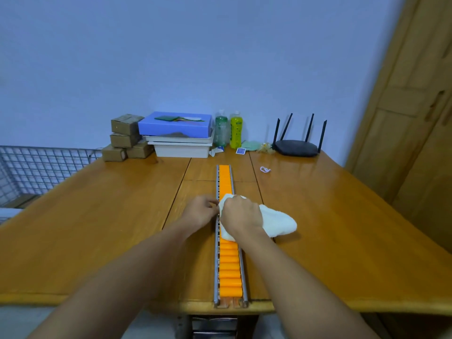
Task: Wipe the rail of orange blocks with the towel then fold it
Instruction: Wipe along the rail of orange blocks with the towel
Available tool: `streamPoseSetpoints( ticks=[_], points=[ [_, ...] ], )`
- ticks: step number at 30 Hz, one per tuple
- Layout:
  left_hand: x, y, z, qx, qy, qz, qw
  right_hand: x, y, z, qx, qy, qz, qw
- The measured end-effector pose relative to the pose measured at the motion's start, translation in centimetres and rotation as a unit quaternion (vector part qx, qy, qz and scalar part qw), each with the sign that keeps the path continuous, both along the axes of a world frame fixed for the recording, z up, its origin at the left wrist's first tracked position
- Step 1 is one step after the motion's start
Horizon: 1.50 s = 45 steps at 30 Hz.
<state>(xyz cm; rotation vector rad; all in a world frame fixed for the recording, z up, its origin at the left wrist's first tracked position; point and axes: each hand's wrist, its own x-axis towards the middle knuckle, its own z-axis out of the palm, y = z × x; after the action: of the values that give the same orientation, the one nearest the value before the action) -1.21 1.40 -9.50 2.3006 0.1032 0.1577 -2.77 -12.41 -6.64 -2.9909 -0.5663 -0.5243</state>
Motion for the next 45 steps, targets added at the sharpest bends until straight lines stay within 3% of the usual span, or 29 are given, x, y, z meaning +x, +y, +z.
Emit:
streamPoseSetpoints(
  ticks=[11,24,32,45],
  points=[
    [-2.1,-1.2,0.0,0.014,-0.007,0.013,1.0,-1.5,-3.6,0.5,-0.038,0.017,-0.021,0.999],
    [-6.5,-1.3,1.0,0.04,0.037,-0.03,0.998,-5.9,-2.8,2.5,-0.01,-0.046,-0.002,0.999],
    [-8.7,-1.8,1.2,0.087,0.03,-0.05,0.995,-9.2,-1.4,1.0,-0.018,0.0,0.014,1.0],
    [-10.5,-2.7,0.2,0.068,0.009,-0.01,0.998,-11.3,-5.0,0.4,-0.044,0.002,-0.012,0.999]
  ],
)
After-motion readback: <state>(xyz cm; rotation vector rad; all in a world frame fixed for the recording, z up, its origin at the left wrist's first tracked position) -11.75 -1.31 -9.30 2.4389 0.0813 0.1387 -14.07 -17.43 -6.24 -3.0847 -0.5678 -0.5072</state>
